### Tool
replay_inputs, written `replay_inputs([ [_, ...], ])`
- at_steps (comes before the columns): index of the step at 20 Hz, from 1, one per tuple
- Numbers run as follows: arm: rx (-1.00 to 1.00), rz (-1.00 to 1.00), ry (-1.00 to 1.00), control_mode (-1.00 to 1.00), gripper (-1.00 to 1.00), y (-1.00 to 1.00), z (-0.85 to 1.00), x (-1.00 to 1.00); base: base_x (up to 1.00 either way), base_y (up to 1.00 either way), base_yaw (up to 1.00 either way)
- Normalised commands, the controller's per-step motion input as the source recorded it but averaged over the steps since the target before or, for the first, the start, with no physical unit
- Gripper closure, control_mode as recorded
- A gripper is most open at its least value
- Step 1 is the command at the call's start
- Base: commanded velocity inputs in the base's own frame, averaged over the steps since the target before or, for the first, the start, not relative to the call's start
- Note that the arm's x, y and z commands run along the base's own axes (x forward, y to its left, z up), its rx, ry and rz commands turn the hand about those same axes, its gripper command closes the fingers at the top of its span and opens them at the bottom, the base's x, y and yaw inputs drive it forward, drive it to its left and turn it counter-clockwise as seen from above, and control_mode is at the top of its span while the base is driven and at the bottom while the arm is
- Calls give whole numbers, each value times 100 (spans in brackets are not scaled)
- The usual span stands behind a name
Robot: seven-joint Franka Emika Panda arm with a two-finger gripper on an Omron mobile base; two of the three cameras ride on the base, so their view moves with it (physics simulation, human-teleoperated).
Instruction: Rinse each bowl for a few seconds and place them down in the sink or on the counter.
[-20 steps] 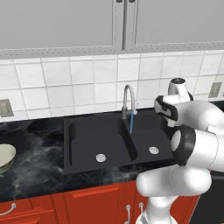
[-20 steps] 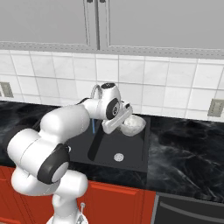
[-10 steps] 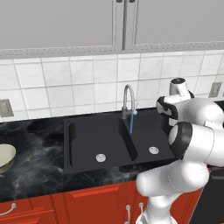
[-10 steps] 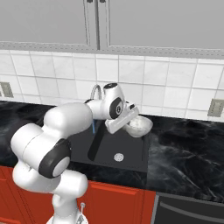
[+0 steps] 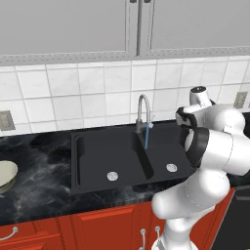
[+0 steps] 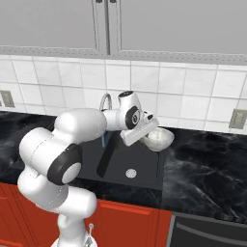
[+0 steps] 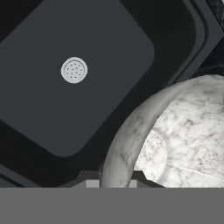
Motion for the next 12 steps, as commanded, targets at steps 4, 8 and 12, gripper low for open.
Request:
replay_inputs([
  [4, 0, -3, 5, -100, 100, -25, 0, 15, 0, 0, 0],
  [8, 1, -1, 4, -100, 100, -24, 0, 16, 0, 0, 0],
  [12, 0, 0, 2, -100, 100, -26, 0, 11, 0, 0, 0],
])
